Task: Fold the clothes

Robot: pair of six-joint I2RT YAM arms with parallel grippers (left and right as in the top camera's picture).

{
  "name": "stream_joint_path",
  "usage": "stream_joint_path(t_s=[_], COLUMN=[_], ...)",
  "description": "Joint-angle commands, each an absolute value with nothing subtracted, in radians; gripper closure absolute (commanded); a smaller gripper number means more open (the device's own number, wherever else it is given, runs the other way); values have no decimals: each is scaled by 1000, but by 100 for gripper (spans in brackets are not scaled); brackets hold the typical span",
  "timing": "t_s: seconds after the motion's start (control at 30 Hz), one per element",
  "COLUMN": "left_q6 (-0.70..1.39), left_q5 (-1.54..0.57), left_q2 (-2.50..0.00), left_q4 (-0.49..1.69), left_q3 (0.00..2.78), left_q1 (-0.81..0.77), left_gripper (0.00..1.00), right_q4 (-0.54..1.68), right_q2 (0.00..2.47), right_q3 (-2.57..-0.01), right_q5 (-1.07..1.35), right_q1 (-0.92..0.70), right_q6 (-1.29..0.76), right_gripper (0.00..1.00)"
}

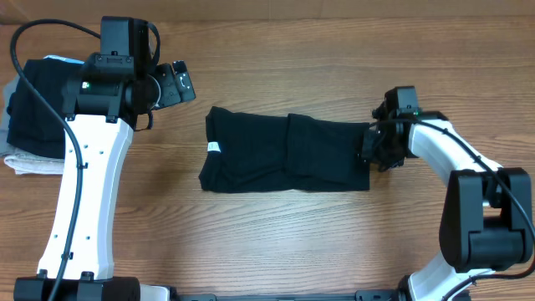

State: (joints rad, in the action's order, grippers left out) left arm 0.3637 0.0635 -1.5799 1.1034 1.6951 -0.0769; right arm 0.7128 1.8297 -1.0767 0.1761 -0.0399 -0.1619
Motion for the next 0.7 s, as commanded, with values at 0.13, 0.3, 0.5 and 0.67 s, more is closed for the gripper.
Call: stream_joint_path(t_s=[0.13,0.3,0.5,0.67], left_q6=[359,359,359,359], left_q5=[62,62,62,62], left_q2=[-1583,-1583,-1583,-1583], left_q4=[1103,1103,1103,1103], left_q3=[1695,1695,1695,1695], left_q1=[-78,-78,-78,-78], left_gripper=[0,0,0,0], right_q4=[717,906,1193,1386], right_q2=[1808,1805,1805,1804], right_q3=[-1069,-1234,-1512,-1721], right_q5=[176,176,167,224], right_q1=[-15,98,251,292], right_q6=[-164,-158,-152,-152], right_gripper=[96,96,96,96])
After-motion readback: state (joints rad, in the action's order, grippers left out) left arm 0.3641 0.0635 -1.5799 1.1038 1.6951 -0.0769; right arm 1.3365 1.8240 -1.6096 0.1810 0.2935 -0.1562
